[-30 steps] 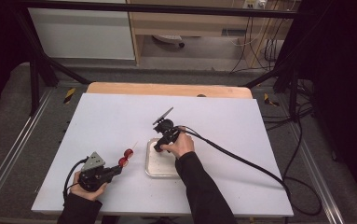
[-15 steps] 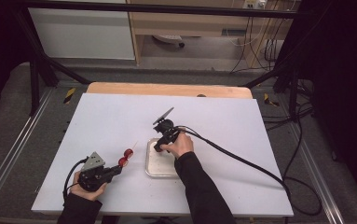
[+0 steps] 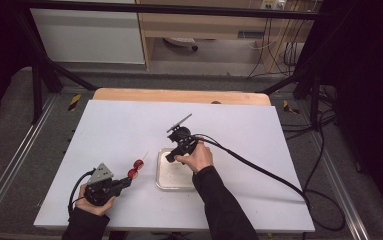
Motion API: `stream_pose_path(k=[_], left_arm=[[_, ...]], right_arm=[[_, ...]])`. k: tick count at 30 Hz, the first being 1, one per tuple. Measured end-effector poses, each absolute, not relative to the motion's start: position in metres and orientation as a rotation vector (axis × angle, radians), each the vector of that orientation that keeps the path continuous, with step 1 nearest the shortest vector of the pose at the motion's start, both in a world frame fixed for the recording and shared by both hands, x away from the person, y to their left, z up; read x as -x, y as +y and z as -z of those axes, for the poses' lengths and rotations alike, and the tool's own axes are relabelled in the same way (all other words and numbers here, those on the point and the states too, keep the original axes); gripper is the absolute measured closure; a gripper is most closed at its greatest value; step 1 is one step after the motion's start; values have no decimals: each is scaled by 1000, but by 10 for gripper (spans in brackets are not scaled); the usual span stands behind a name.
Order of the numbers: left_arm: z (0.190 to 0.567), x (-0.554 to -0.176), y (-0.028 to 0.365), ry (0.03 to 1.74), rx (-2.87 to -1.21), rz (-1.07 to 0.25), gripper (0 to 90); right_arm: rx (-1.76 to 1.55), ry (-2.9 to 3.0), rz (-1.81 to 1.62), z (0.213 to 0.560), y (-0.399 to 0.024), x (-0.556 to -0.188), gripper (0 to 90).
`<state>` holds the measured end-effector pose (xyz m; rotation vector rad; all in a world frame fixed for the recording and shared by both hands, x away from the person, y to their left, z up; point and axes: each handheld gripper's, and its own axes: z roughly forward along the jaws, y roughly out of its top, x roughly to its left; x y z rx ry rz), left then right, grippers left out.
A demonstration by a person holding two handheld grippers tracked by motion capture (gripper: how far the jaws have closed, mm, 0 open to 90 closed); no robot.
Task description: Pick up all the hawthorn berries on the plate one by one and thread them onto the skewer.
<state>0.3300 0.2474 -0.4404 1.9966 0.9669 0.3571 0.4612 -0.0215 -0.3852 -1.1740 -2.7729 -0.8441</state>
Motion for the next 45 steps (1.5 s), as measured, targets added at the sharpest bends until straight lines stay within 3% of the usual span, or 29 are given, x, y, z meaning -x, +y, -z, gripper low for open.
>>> stream_pose_path(k=[26, 45], left_arm=[[435, -317, 218, 922, -1968, -378, 882], [433, -316, 190, 946, -1936, -373, 882]], right_arm=[[1262, -2466, 1452, 396, -104, -411, 620], [1293, -2213, 1771, 406, -120, -398, 621]])
